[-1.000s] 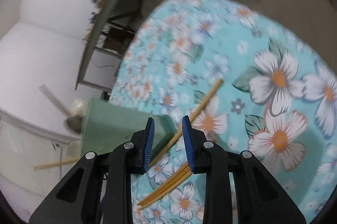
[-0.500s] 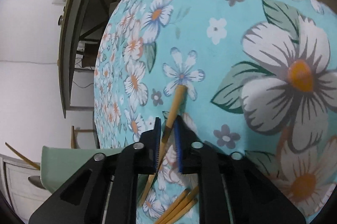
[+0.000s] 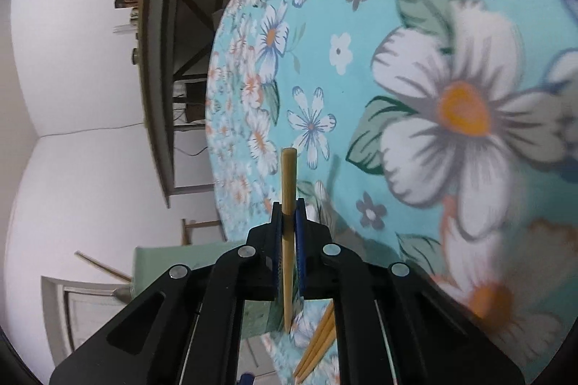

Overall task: Organize utensils
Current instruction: 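Close the left gripper on bamboo chopsticks beside the holder while the right gripper holds its chopstick, then lift the chopsticks in the left gripper toward the green holder, then lower the left gripper's chopsticks into the green holder and open it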

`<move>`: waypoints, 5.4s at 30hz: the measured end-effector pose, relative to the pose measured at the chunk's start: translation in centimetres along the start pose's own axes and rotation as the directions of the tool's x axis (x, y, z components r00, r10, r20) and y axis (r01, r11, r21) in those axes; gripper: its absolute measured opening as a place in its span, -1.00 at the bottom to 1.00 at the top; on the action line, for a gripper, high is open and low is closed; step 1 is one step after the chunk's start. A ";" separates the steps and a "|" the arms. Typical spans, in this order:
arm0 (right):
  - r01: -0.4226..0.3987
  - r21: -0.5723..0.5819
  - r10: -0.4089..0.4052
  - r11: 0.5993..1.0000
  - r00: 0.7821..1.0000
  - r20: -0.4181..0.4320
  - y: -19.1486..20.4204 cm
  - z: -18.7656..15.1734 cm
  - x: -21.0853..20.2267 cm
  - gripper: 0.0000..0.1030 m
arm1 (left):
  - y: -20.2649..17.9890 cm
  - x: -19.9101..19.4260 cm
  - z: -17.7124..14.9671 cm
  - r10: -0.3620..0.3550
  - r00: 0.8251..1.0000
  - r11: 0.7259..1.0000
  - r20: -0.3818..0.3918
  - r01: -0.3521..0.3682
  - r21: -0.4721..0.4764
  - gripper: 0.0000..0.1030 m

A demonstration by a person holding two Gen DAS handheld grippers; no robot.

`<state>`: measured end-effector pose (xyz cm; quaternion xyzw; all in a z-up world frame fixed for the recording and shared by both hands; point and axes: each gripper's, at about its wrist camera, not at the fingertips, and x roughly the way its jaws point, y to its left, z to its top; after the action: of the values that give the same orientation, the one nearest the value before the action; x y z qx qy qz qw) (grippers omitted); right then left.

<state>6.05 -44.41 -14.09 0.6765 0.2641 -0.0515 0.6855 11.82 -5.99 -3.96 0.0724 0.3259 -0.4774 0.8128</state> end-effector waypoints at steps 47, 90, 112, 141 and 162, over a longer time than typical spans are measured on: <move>-0.036 -0.056 0.028 0.998 0.991 -0.135 -5.3 -5.4 -7.7 -0.87 | -1.4 7.3 -1.5 -0.093 0.923 0.995 -0.372 0.095 -0.014 -0.84; -0.058 -0.057 0.049 0.997 0.987 -0.154 -4.8 -4.7 -6.8 -0.87 | -1.9 12.1 2.8 0.078 0.942 0.991 -0.327 -0.037 0.128 -0.66; -0.078 -0.072 0.067 0.994 0.986 -0.150 -4.3 -4.9 -7.1 -0.87 | -3.5 5.8 6.3 0.035 0.983 0.996 -0.179 -0.020 0.090 -0.89; -0.115 -0.438 0.089 0.892 0.993 -0.079 6.3 -7.6 -12.3 -0.87 | -2.6 -12.4 22.9 -0.140 0.898 0.990 0.418 0.132 0.048 -0.90; -0.103 -0.437 0.068 0.893 0.993 -0.095 5.9 -7.3 -11.6 -0.87 | 2.8 -2.4 22.5 0.106 0.940 0.993 0.323 -0.086 -0.076 -0.90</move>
<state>-3.51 -40.30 -3.41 0.5161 0.2652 0.0662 0.8118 23.75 -12.40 14.44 -0.0166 0.1974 -0.4325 0.8796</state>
